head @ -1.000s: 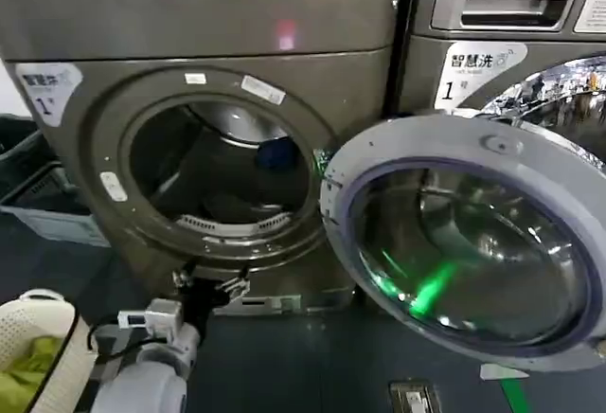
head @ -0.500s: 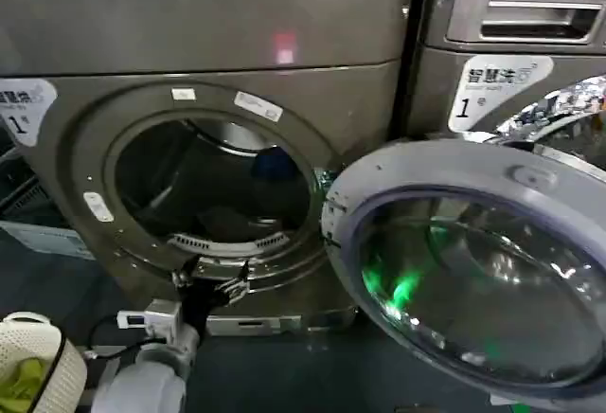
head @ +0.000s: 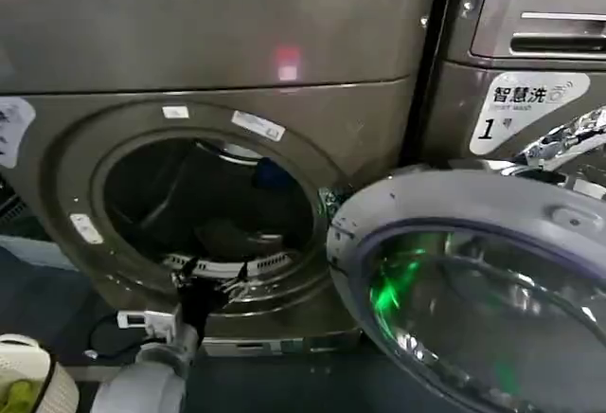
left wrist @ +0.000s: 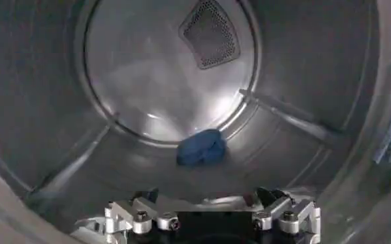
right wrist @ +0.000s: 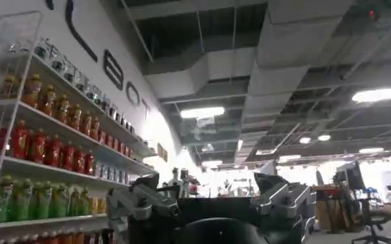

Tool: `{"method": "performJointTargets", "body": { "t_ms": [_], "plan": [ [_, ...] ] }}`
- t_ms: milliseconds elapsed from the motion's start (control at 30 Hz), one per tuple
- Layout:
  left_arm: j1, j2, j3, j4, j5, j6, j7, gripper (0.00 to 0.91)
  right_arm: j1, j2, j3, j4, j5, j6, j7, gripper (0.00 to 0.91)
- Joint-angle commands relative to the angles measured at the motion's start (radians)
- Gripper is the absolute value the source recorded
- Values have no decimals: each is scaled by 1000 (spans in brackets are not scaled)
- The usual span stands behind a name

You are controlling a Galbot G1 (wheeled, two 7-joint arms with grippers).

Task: Grasp the clothes from the dryer.

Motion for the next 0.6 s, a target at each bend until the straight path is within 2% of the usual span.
{"method": "performJointTargets", "body": {
  "t_ms": [33, 333, 533, 600],
  "plan": [
    [-1, 0, 1, 1, 1, 49, 0, 907, 0, 1, 1, -3, 0, 0, 1, 907],
    [0, -1, 1, 4, 15, 49, 0, 907, 0, 4, -7, 14, -7, -26, 19, 907],
    [-34, -7, 0, 56, 108, 49, 18, 907, 0, 1, -10, 5, -9, -23, 15, 907],
    [-78, -4, -10, 80, 177, 49, 100, 907, 4, 4, -13, 10, -8, -24, 7, 907]
  ]
}}
